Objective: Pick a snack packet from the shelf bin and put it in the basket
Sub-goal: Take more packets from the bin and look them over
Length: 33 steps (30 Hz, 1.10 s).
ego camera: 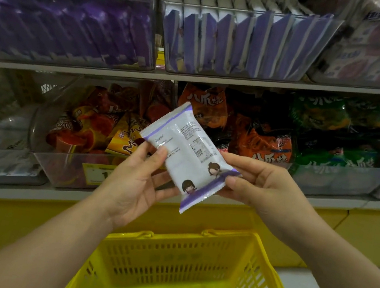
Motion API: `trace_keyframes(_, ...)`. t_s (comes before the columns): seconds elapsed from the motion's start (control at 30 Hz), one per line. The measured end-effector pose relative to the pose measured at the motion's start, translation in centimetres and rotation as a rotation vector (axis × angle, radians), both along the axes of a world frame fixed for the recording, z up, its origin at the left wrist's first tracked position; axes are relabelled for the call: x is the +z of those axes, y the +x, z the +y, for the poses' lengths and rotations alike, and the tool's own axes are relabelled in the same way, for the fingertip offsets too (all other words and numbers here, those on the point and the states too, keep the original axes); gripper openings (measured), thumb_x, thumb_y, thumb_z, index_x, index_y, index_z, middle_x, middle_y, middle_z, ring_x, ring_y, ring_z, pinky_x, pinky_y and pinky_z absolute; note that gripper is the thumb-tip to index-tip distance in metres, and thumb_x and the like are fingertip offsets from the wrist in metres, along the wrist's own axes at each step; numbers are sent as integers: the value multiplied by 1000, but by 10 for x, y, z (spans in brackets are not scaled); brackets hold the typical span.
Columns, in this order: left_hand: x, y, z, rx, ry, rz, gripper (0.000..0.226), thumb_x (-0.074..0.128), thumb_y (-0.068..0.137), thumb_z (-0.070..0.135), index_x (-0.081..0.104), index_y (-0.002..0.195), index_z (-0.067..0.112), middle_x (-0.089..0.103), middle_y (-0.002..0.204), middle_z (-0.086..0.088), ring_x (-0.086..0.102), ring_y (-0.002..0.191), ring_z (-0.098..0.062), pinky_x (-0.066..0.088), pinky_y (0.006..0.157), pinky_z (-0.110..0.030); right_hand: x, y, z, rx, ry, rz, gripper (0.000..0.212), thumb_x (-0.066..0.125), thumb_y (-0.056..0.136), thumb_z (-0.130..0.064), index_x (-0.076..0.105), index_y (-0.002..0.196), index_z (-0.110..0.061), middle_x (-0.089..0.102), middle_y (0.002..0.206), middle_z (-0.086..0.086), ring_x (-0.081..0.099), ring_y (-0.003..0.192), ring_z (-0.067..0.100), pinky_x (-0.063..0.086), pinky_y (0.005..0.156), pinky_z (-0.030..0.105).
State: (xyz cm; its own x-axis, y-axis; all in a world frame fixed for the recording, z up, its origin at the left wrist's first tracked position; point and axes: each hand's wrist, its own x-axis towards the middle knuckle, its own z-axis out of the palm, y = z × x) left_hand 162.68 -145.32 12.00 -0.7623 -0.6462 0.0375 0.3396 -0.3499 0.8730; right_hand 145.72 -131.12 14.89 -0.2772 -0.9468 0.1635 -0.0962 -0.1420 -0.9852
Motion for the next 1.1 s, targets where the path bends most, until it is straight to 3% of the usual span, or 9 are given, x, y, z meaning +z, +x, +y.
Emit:
trace_keyframes(0.13,5,-2,7,-83,-172,-64,74,75,73,25,39,136,37,66,126,-4,67,109,-28,58,73,-34,-10,-3,-5,-68,29,-240,30,52,91,6,65,112,-11,76,95,9,72,82,17,57,67,22)
trace_keyframes(0.3,6,0,13,-116,-170,-125,120,82,56,6,14,141,58,67,125,-3,66,111,-24,58,72,-32,-13,-4,-5,-39,59,-330,31,60,82,-5,66,113,-7,75,98,13,73,81,17,57,67,22)
trace_keyframes(0.4,8,4,14,-112,-211,-160,115,80,60,4,15,135,63,66,126,2,66,112,-22,58,74,-32,-10,-5,-4,6,69,-337,45,70,69,-16,67,113,-10,74,104,14,73,87,21,57,68,24)
trace_keyframes(0.53,9,7,12,-132,-258,-190,115,77,66,1,12,137,64,62,131,3,64,114,-23,58,78,-36,-8,-2,-5,-5,94,-339,47,71,72,-34,66,111,-9,73,106,14,71,86,21,56,66,26)
trace_keyframes(0.63,6,6,14,-110,-241,-185,127,77,68,4,-9,143,59,63,131,7,64,114,-22,58,81,-38,-12,1,-7,-56,104,-322,44,66,74,-36,67,109,-10,75,100,9,70,80,16,55,65,23)
trace_keyframes(0.77,0,0,23,-29,-404,-185,138,81,65,19,-31,140,48,58,129,27,63,115,-10,55,91,-37,-17,6,-9,13,74,-451,35,58,83,-27,71,111,-10,72,111,12,70,96,21,58,75,27)
trace_keyframes(0.87,-2,-5,32,60,-574,-143,126,76,71,22,-26,137,58,49,139,26,61,117,-7,54,86,-27,-19,11,-13,41,49,-632,31,54,83,-20,76,100,-7,71,111,17,71,97,24,58,74,30)
trace_keyframes(0.93,0,-5,37,125,-689,-122,117,71,78,16,-19,133,67,45,141,27,59,119,-6,53,84,-23,-20,12,-14,52,58,-726,34,53,82,-18,70,108,-3,70,113,20,71,98,27,59,73,31)
trace_keyframes(1.1,2,-1,44,195,-914,-180,108,65,86,11,-12,132,72,38,140,39,48,126,5,51,92,-20,-22,11,-13,43,94,-742,36,51,82,-17,68,113,-8,68,118,19,67,107,31,59,84,40)
